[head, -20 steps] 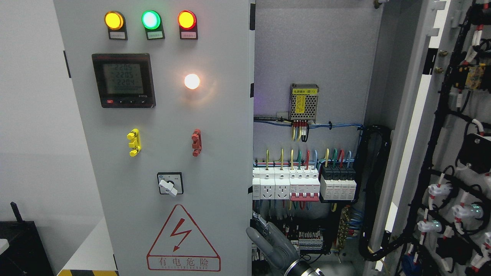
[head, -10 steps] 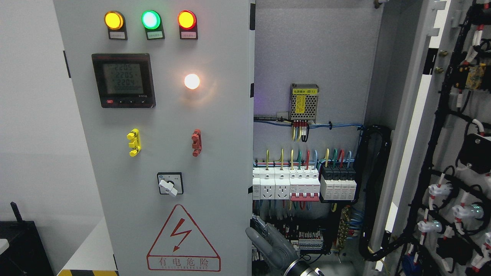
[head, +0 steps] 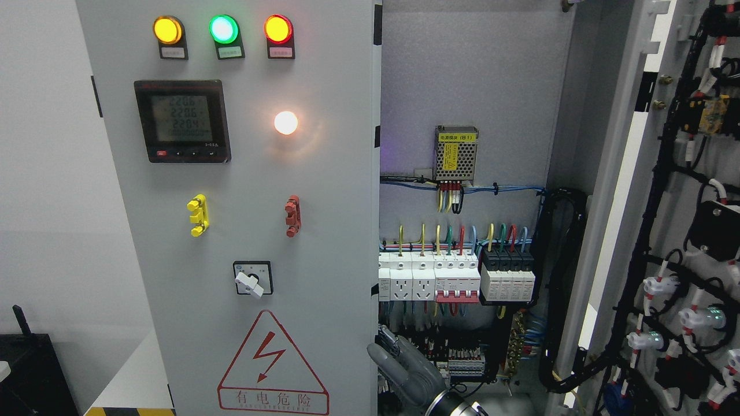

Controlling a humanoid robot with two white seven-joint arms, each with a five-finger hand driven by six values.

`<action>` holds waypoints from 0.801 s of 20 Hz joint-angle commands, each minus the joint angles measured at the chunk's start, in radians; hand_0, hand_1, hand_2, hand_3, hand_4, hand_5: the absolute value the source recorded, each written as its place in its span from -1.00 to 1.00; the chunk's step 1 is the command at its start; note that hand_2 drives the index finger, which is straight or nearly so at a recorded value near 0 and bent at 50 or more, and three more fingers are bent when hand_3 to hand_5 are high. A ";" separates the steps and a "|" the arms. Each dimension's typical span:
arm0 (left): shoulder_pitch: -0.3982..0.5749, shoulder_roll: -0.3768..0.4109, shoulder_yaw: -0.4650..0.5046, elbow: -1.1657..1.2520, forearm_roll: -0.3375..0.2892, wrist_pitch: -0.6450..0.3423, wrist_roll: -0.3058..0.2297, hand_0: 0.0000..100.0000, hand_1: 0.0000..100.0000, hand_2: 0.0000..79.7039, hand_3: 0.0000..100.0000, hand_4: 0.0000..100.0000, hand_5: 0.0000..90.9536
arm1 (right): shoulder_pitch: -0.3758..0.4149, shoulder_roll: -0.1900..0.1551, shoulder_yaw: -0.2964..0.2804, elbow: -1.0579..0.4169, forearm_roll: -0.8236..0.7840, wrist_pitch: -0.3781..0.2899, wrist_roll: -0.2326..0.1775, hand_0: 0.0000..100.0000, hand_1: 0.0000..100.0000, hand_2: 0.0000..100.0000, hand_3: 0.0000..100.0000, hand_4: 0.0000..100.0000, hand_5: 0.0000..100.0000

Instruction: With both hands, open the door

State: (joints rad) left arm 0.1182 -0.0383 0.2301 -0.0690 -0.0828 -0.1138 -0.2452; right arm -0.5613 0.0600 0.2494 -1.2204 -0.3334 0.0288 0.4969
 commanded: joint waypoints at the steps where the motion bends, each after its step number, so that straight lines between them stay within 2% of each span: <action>1: 0.000 0.000 0.000 0.000 0.000 0.000 0.000 -0.76 -0.22 -1.00 -1.00 -1.00 -1.00 | -0.003 0.000 0.001 -0.002 -0.003 -0.001 0.002 -0.76 -0.22 -1.00 -1.00 -1.00 -1.00; 4: 0.000 0.000 0.000 0.000 0.000 0.000 0.000 -0.76 -0.22 -1.00 -1.00 -1.00 -1.00 | 0.000 0.000 0.001 -0.008 -0.003 -0.006 0.009 -0.76 -0.22 -1.00 -1.00 -1.00 -1.00; 7: 0.000 0.000 0.000 0.000 0.000 0.000 0.000 -0.76 -0.22 -1.00 -1.00 -1.00 -1.00 | 0.006 0.001 0.002 -0.020 -0.003 -0.007 0.057 -0.76 -0.22 -1.00 -1.00 -1.00 -1.00; 12: 0.000 0.000 0.000 0.000 0.000 0.000 0.000 -0.76 -0.22 -1.00 -1.00 -1.00 -1.00 | 0.011 0.000 0.004 -0.044 -0.036 -0.007 0.080 -0.76 -0.22 -1.00 -1.00 -1.00 -1.00; 16: 0.000 0.000 0.000 0.000 0.000 0.000 0.000 -0.76 -0.22 -1.00 -1.00 -1.00 -1.00 | 0.017 0.000 0.016 -0.059 -0.047 -0.004 0.083 -0.76 -0.22 -1.00 -1.00 -1.00 -1.00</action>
State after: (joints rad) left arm 0.1181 -0.0383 0.2301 -0.0690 -0.0829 -0.1138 -0.2452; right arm -0.5510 0.0600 0.2526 -1.2479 -0.3608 0.0216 0.5722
